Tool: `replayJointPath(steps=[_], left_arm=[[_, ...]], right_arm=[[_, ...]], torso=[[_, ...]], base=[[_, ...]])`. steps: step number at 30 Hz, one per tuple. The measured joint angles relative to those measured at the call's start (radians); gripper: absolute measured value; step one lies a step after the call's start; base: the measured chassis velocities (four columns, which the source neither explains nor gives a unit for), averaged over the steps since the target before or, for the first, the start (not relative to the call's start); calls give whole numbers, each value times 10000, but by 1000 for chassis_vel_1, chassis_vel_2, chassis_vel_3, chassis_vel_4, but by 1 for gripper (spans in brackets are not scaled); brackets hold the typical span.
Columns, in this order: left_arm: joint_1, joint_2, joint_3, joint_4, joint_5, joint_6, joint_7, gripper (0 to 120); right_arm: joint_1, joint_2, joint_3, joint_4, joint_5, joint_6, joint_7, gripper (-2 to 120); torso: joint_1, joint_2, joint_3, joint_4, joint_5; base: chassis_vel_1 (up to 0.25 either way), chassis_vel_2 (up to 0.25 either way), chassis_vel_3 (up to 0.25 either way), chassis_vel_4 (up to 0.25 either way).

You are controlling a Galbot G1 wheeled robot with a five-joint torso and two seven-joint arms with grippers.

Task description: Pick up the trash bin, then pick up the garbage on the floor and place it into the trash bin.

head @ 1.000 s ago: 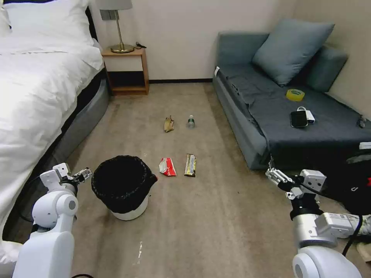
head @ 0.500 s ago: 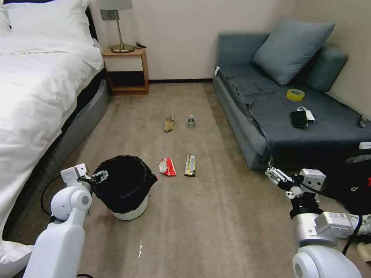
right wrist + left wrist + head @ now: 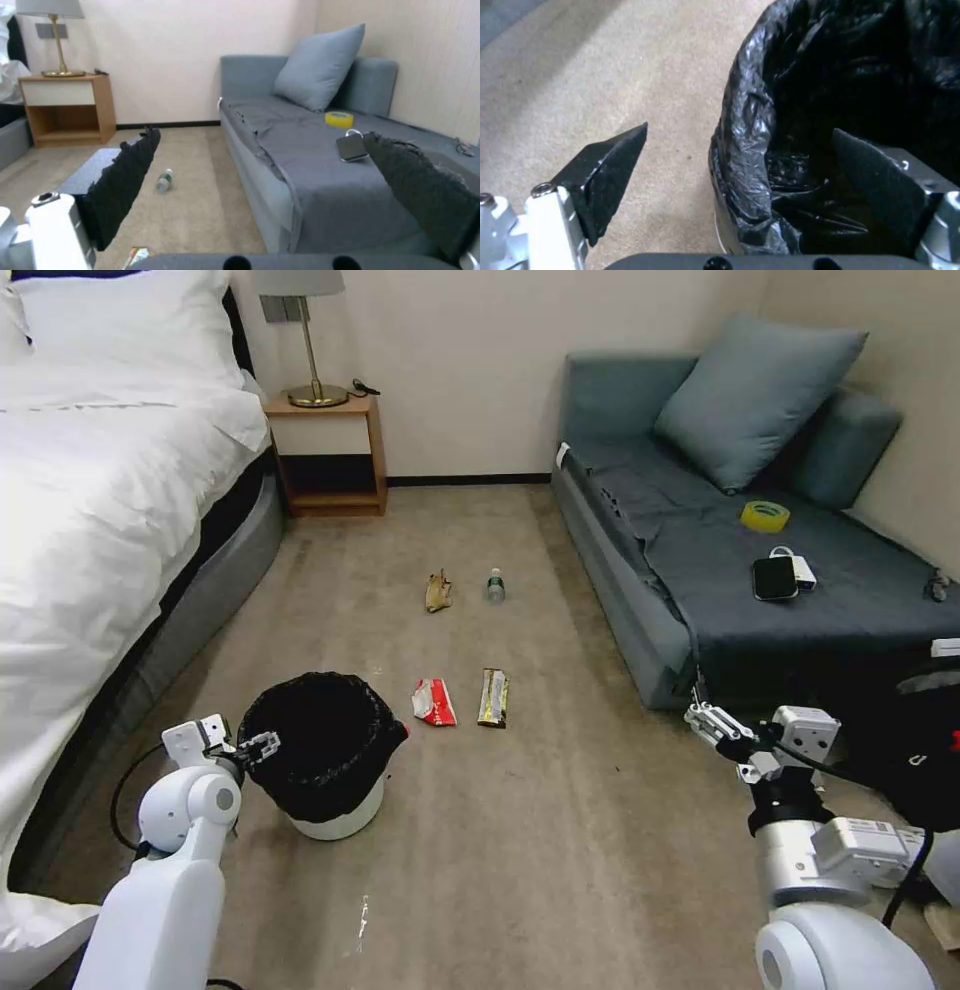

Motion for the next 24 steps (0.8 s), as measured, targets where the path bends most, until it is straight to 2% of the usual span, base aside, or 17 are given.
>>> replayJointPath(steps=[4, 5, 7, 8, 10, 13, 14, 20, 21, 24], left_arm=[[-33, 0, 23, 64, -71, -1, -16, 95], [-133, -7, 86, 252, -174, -4, -44, 84], [-133, -7, 86, 252, -174, -4, -44, 84], [-204, -17, 150, 378, -226, -7, -54, 71], [-223, -18, 175, 408, -251, -7, -55, 68], [-260, -12, 206, 463, -286, -8, -58, 53], [-260, -12, 206, 463, -286, -8, -58, 53], [-263, 15, 178, 525, -346, -10, -64, 30], [-263, 15, 178, 525, -346, -10, -64, 30], [-190, -20, 63, 522, -388, -15, -80, 14]], right_arm=[[8, -1, 2, -20, 1, 18, -1, 100], [22, 0, 21, -74, 3, 71, 0, 100], [22, 0, 21, -74, 3, 71, 0, 100], [37, 9, 31, -91, 4, 90, 2, 100], [45, 14, 37, -93, 5, 99, 3, 100], [52, 29, 50, -116, 6, 137, 6, 100], [52, 29, 50, -116, 6, 137, 6, 100], [31, 44, 19, -129, 21, 173, 40, 100], [31, 44, 19, -129, 21, 173, 40, 100], [17, 8, -38, -129, 93, 168, 116, 100]], torso=[[0, 0, 0, 0, 0], [0, 0, -1, 0, 0], [0, 0, -1, 0, 0], [0, 0, 0, 0, 0], [0, 0, -1, -1, 0], [0, 0, 0, 0, 0], [0, 0, 0, 0, 0], [0, 0, -1, -1, 0], [0, 0, -1, -1, 0], [0, 0, -1, 0, 1]], base=[[0, 0, 0, 0], [0, 0, 0, 0], [0, 0, 0, 0], [0, 0, 0, 0], [0, 0, 0, 0], [0, 0, 0, 0], [0, 0, 0, 0], [0, 0, 0, 0], [0, 0, 0, 0], [0, 0, 0, 0]])
